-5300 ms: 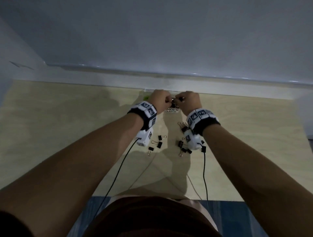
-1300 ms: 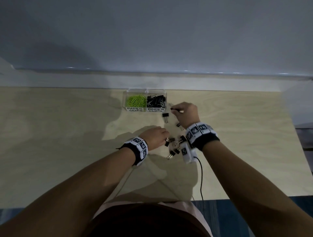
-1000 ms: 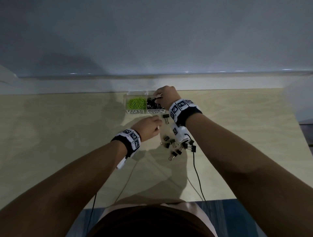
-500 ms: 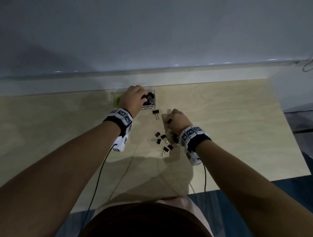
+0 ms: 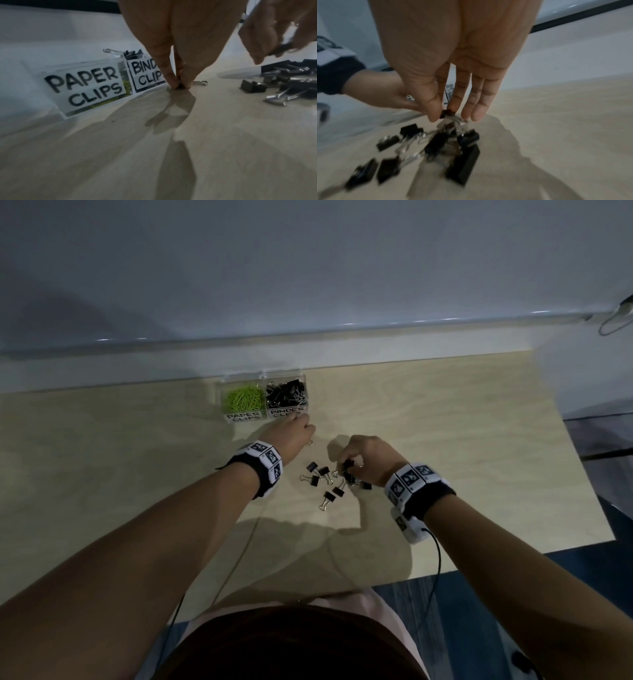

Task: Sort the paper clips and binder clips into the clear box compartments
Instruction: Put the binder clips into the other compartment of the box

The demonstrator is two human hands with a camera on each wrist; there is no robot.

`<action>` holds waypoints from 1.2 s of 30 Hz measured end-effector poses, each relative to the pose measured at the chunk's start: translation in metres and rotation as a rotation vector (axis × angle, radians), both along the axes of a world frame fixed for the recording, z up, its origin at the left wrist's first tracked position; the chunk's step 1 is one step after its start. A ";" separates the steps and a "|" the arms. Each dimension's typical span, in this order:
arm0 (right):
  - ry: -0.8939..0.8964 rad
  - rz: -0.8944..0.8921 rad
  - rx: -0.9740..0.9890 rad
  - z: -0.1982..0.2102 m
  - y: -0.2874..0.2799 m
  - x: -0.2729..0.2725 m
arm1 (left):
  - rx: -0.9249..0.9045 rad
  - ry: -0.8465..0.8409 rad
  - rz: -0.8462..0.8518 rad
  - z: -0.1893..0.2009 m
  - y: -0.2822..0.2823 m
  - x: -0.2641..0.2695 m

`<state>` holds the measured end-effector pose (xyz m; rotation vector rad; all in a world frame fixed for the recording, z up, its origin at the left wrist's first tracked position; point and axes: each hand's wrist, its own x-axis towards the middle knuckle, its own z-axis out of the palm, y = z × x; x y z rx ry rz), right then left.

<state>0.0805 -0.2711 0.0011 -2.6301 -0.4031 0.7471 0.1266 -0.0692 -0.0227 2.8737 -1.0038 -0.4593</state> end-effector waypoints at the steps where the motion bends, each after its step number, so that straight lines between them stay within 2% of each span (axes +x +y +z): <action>1: -0.013 0.022 -0.002 -0.003 -0.001 -0.005 | -0.059 0.036 0.051 -0.001 0.003 -0.002; 4: -0.036 0.017 0.023 -0.008 0.000 -0.015 | -0.253 0.156 0.186 -0.001 0.006 -0.018; 6: -0.041 0.018 0.027 -0.008 0.001 -0.017 | -0.314 0.190 0.152 -0.002 0.004 -0.033; 10: -0.020 0.048 -0.020 -0.006 0.006 -0.015 | -0.210 0.218 0.020 -0.012 0.004 -0.053; 14: 0.017 0.057 -0.073 -0.002 0.014 -0.011 | -0.103 0.226 0.028 -0.012 -0.001 -0.059; 21: 0.032 0.010 -0.097 -0.007 0.019 -0.004 | -0.257 0.213 0.161 -0.013 -0.003 -0.062; 27: 0.040 -0.044 -0.121 -0.004 0.024 0.007 | -0.231 0.223 0.195 -0.007 0.004 -0.058; 31: 0.058 -0.130 -0.029 0.007 0.030 0.019 | -0.182 0.256 0.251 -0.001 0.013 -0.051; 36: -0.044 -0.321 0.236 0.031 0.056 0.059 | -0.191 0.261 0.326 0.013 0.026 -0.041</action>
